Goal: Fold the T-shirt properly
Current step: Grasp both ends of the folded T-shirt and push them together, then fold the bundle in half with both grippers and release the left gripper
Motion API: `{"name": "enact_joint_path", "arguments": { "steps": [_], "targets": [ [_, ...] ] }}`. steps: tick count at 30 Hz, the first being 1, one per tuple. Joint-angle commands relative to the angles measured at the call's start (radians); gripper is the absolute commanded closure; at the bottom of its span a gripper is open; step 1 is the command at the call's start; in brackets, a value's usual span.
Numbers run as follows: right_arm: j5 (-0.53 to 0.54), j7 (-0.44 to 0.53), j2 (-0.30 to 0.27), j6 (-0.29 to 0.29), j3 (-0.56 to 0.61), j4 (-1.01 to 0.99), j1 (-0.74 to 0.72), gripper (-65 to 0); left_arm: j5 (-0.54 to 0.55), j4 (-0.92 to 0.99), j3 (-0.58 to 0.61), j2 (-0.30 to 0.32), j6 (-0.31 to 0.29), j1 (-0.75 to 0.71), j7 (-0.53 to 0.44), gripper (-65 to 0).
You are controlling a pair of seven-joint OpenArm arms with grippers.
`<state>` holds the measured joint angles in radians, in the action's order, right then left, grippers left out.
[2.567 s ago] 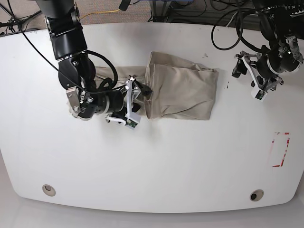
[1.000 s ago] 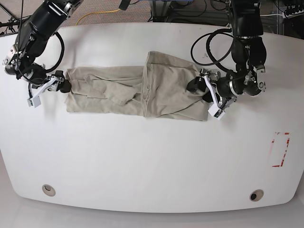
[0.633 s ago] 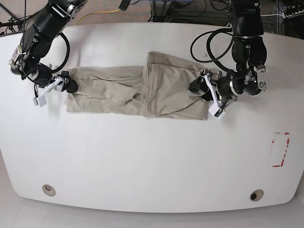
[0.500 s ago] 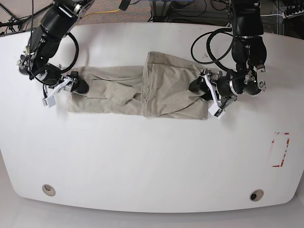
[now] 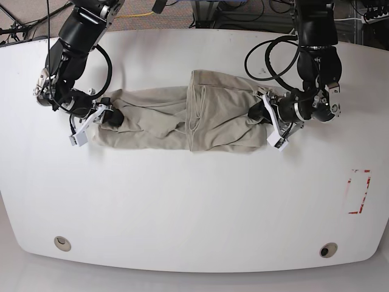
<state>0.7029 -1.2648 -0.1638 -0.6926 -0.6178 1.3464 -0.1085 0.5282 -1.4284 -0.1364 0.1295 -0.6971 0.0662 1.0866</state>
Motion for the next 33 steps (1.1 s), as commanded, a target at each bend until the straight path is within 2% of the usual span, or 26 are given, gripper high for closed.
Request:
{"name": "enact_joint_path", "arguments": {
  "steps": [1,7,15,20,27,33],
  "targets": [
    [0.018,0.014,-0.018,-0.006,0.000,0.020,-0.020,0.0,-0.004,-0.010,-0.002,0.014,-0.001,0.011,0.007,-6.7],
    [0.022,0.001,-0.044,-0.006,0.000,0.104,-0.013,0.0,-0.004,-0.008,-0.002,0.032,-0.001,0.011,0.008,-6.8],
    [0.022,-0.126,-0.050,-0.006,0.002,0.341,-0.012,0.0,-0.004,-0.008,-0.002,0.035,-0.001,0.011,0.011,-6.8],
    [0.022,-0.131,-0.043,-0.006,0.006,0.469,-0.018,0.0,-0.004,-0.008,0.001,0.028,-0.001,0.011,0.011,-6.8],
    [0.024,-0.131,-0.041,-0.006,0.190,0.588,-0.018,0.0,-0.003,-0.008,0.096,0.025,-0.001,0.016,0.008,-6.8],
    [0.024,-0.131,0.005,-0.006,0.310,0.598,-0.018,0.0,-0.003,-0.008,0.113,-0.021,-0.001,0.014,0.008,-6.8]
  ]
}}
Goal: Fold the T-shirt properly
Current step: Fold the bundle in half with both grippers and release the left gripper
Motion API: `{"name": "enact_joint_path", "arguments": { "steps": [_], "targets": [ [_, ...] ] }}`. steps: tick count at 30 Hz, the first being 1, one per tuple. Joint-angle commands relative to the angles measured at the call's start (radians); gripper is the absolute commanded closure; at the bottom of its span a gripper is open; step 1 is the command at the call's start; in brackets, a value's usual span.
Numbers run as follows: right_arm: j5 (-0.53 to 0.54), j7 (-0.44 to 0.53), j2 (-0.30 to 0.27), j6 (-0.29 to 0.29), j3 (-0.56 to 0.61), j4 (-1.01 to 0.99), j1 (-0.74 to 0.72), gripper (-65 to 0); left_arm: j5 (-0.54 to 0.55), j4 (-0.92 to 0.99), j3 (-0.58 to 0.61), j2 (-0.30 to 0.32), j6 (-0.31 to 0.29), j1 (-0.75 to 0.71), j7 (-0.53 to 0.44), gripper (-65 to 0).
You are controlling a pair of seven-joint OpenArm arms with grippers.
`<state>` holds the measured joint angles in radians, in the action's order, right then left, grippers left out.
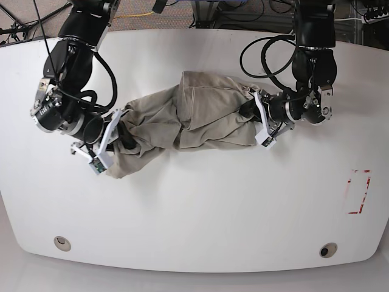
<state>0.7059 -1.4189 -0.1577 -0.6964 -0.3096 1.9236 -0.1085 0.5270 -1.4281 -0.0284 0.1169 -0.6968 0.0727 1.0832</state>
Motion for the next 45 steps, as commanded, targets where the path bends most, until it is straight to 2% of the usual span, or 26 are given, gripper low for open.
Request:
{"name": "enact_joint_path", "arguments": {
  "steps": [1,4,9,10,12,18,21,29,34,37,40,45],
  "targets": [
    [0.021,0.023,0.016,-0.002,0.014,0.021,-0.018,0.0,-0.001,-0.009,0.005,-0.010,-0.001,0.009,0.012,-6.8],
    [0.021,0.023,0.068,-0.002,0.057,0.023,-0.018,0.0,-0.001,-0.009,0.005,-0.026,-0.001,0.009,0.012,-6.8],
    [0.021,0.023,0.120,-0.002,0.125,0.027,-0.012,0.0,-0.001,-0.009,0.003,-0.043,-0.001,0.009,0.012,-6.8],
    [0.021,0.023,0.132,-0.002,0.142,0.029,-0.012,-1.6,-0.001,-0.009,0.003,-0.044,-0.001,0.009,0.012,-6.8],
    [0.021,0.023,0.146,-0.002,0.158,0.029,-0.010,-5.1,-0.001,-0.009,0.003,-0.044,-0.001,0.008,0.012,-6.8],
    [0.021,0.023,0.185,-0.002,0.201,0.029,0.008,-27.3,-0.003,-0.009,0.003,-0.044,-0.001,0.009,0.010,-6.9],
    [0.021,0.023,0.188,-0.002,0.232,0.024,0.011,-34.1,-0.003,-0.009,0.003,-0.044,-0.001,0.009,0.010,-6.9],
    [0.013,0.059,0.188,-0.002,0.402,0.021,0.053,-35.4,-0.001,-0.009,0.003,-0.043,-0.001,0.011,0.012,-6.9],
    [0.019,0.062,0.185,0.001,0.428,0.027,0.079,-35.4,0.000,-0.009,0.003,-0.041,-0.001,0.011,0.012,-7.2],
    [0.021,0.062,0.177,-0.001,0.422,0.037,0.079,-35.4,0.008,-0.020,0.003,-0.039,-0.001,0.011,0.016,-12.9],
    [0.027,0.062,0.166,-0.001,0.355,0.072,0.091,-35.4,0.034,-0.055,-0.008,-0.038,-0.001,0.009,0.016,-24.7],
    [0.159,0.062,0.117,-0.001,0.200,0.072,0.108,-35.4,0.138,-0.141,-0.095,-0.036,-0.001,0.002,0.018,-42.5]
  ]
}}
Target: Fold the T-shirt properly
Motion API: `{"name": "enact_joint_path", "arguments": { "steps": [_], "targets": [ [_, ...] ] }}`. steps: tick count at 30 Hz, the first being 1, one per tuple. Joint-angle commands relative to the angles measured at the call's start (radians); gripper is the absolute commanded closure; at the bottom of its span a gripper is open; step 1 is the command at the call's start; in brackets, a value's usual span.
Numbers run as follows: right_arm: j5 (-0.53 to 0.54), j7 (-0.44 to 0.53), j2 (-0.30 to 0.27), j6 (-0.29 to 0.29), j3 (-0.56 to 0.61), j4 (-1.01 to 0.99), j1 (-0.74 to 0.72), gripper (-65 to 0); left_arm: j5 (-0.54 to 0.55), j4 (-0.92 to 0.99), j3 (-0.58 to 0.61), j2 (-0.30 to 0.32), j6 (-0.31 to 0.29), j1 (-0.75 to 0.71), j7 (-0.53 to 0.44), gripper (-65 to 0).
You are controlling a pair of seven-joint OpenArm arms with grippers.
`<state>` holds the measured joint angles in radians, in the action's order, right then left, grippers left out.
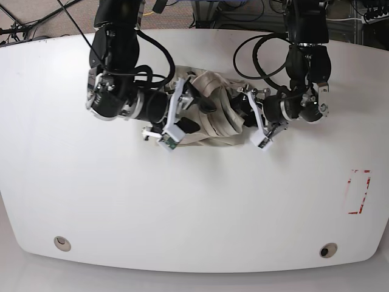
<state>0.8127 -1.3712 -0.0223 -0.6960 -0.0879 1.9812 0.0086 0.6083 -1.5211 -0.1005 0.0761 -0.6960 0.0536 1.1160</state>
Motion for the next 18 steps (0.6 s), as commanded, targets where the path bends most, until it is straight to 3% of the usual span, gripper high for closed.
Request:
{"name": "enact_joint_path", "arguments": {
  "steps": [1,4,9,13,18],
  "targets": [
    [0.072,0.014,-0.028,-0.001,-0.043,0.014,-0.009,-35.4,0.078,-0.057,-0.040,0.004,-0.002,0.016,-0.012,-44.9],
    [0.078,0.014,-0.047,-0.001,-0.059,0.010,0.000,-35.4,0.132,-0.097,-0.098,0.008,-0.002,0.015,0.017,-50.0],
    [0.076,0.014,-0.061,-0.001,-0.045,0.007,0.021,-35.4,0.197,-0.160,-0.216,0.063,-0.002,0.016,0.074,-49.9],
    [0.061,0.014,-0.063,0.000,-0.003,0.005,0.031,-35.4,0.239,-0.181,-0.321,0.150,-0.002,0.010,0.077,-49.9],
    [-0.083,0.016,-0.057,-0.001,0.003,0.000,-0.012,-35.4,0.250,-0.135,-0.419,0.261,-0.002,0.005,0.077,-49.9]
  ]
}}
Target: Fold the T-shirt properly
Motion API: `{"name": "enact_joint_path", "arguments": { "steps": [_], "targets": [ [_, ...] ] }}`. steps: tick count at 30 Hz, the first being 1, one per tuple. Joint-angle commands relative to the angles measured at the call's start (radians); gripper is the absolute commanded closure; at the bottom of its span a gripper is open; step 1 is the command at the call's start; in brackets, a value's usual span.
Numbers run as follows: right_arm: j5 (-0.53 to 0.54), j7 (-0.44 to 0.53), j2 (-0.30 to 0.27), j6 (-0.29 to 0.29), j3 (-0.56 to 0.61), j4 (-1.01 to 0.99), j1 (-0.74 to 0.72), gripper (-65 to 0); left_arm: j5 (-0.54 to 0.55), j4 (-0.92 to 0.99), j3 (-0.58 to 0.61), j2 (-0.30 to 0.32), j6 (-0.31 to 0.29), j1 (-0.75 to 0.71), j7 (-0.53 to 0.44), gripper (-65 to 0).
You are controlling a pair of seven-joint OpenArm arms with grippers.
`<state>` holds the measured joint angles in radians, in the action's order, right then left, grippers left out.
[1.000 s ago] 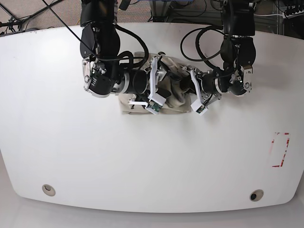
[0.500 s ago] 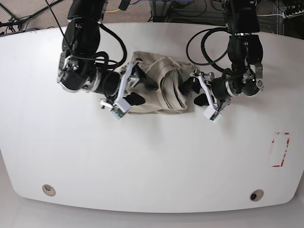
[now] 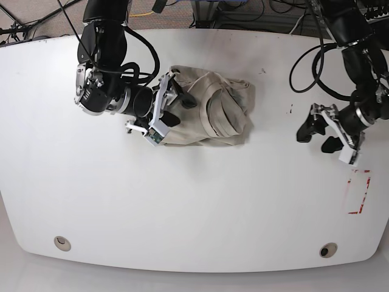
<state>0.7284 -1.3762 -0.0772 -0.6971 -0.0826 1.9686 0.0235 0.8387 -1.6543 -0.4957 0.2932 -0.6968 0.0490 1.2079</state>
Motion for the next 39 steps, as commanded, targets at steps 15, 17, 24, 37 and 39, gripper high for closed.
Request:
{"name": "enact_joint_path", "arguments": {
  "steps": [15,17,24,37,39],
  "targets": [
    [-0.169,0.340,0.000,-0.001,0.278,-0.282,-0.073,-35.0,0.020,-0.007,-0.102,0.103,-0.001,-0.091,-0.012,-49.9],
    [-0.169,0.395,0.001,-0.001,0.330,-0.352,-0.098,-35.0,0.020,-0.007,-0.102,0.100,-0.001,-0.096,-0.012,-49.9],
    [-0.168,0.493,0.040,-0.001,0.372,-0.518,-0.175,-34.9,0.020,-0.007,-0.099,0.099,-0.001,-0.119,-0.012,-49.9],
    [-0.143,0.447,0.038,-0.001,0.372,-0.321,-0.191,-35.2,0.020,-0.007,-0.099,0.099,-0.001,-0.150,-0.012,-49.9],
    [-0.145,0.447,0.037,0.032,0.373,-0.328,-0.210,-35.4,0.020,-0.007,-0.099,0.099,-0.001,-0.151,-0.012,-49.9]
  ]
}}
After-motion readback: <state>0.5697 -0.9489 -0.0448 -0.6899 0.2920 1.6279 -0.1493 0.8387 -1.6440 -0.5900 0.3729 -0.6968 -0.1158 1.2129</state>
